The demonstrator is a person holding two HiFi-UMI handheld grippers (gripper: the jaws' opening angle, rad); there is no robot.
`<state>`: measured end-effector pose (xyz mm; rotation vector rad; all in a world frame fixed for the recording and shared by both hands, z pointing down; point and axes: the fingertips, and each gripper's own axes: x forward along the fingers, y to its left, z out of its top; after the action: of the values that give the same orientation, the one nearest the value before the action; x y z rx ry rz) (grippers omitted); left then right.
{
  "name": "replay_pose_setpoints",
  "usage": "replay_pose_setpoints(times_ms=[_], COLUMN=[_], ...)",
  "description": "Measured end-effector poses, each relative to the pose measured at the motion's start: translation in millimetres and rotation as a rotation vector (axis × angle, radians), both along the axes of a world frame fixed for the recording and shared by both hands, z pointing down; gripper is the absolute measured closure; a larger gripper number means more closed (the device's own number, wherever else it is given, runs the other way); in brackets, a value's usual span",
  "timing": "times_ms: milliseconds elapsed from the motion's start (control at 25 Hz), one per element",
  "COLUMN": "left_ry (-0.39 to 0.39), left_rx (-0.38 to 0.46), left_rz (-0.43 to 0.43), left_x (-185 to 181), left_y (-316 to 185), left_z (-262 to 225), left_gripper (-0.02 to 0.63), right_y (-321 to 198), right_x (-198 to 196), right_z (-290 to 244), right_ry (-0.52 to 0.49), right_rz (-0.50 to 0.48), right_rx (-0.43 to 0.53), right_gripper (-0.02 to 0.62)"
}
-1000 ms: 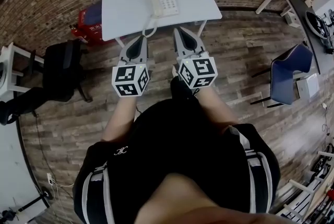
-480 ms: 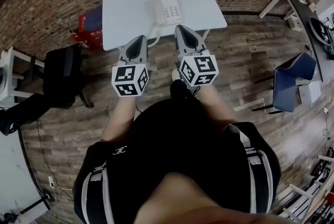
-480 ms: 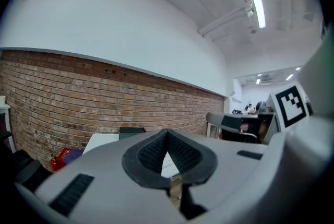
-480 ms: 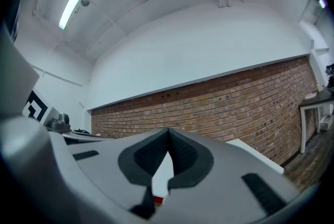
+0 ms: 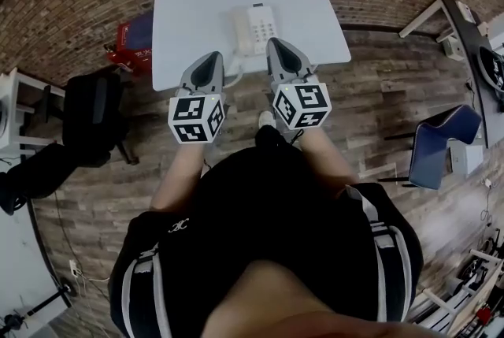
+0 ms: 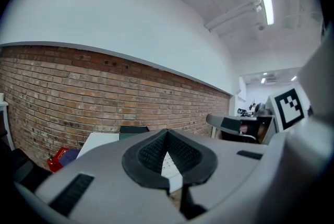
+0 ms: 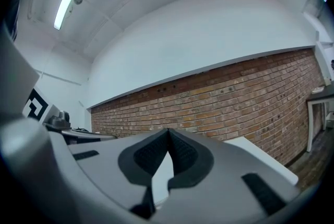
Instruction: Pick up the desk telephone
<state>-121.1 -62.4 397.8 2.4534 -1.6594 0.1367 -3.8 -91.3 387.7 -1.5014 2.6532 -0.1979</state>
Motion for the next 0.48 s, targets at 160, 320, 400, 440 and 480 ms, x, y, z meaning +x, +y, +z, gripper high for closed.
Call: replay_pose_setpoints(times_ms=[160,320,400,440,480], left_ry=[0.009,0.005,0.003,0.002,0.001], left_rx=[-0.033,-0.064,-0.076,-0.083,-0.090], left_rz=[-0.015,-0.021,-0.023,-0.025,-0.026], left_x=[1,6,9,12,14], left_y=[-37,-72,-91,-101,-111], left_z=[4,12,15,16,18], left_gripper=[0.604,0.604,0.604,0.604,0.604], right_y=[-39,-76,-96,-106,-115], right_x=[2,8,13,16,19], right_z=[7,14,18,21,24], right_ry=[0.004,0.005,0.010,0.013,0.016], right_rz=[-0.017,-0.019,-0.016,-0.015,-0.015], right_rx=[-0.028,-0.053,-0.068,-0.077,-0.087], right_gripper=[0.597,0.597,0.597,0.597,0.597])
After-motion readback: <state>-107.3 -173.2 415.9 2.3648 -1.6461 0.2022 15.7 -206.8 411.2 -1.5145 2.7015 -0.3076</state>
